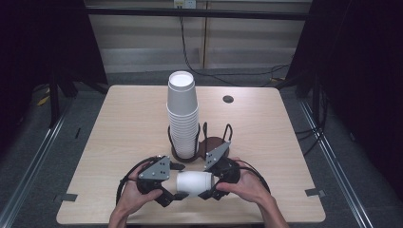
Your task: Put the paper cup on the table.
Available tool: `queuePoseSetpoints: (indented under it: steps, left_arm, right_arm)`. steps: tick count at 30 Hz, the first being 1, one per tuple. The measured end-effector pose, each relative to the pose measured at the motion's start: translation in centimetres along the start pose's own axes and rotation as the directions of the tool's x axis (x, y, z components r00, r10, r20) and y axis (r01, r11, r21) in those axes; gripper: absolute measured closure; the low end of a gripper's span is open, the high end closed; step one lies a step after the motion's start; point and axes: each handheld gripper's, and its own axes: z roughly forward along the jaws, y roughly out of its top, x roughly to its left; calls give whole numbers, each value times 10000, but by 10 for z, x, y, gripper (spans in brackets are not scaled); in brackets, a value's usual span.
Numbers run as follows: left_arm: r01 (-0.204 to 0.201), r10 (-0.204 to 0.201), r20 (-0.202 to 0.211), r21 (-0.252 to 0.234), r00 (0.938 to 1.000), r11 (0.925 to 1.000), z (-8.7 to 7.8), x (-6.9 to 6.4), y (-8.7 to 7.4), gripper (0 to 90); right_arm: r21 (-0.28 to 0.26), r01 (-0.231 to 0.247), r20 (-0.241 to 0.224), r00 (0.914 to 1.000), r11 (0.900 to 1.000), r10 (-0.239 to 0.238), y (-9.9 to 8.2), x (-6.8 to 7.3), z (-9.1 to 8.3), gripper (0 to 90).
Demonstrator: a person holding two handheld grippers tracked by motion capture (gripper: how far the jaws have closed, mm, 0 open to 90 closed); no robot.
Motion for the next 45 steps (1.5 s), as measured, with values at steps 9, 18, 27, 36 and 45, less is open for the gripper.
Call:
queuePoseSetpoints:
  steps: [9, 18, 27, 36, 45]
  left_arm:
    - [691, -743, -502, -979, 9960, 9928, -19, 6, -16, 156]
    - [1119, -1300, -914, -1806, 9873, 9772, -26, 6, -27, 155]
    - [1365, -1655, -1175, -2219, 9792, 9655, -30, 5, -35, 155]
    - [1548, -1883, -1211, -2430, 9746, 9576, -25, 4, -40, 155]
    - [1645, -1985, -1240, -2409, 9722, 9565, -20, 2, -43, 155]
  right_arm:
    - [-388, -289, 321, 9990, 9988, 302, -2, -4, -7, 228]
    - [-1103, -448, 476, 9976, 9929, 503, 3, -7, -11, 228]
    - [-2075, -652, 442, 9961, 9761, 760, 3, -7, -8, 227]
    - [-2980, -693, 509, 9948, 9521, 883, -8, -5, -6, 227]
    - [-3461, -755, 414, 9946, 9352, 956, -14, -4, -2, 227]
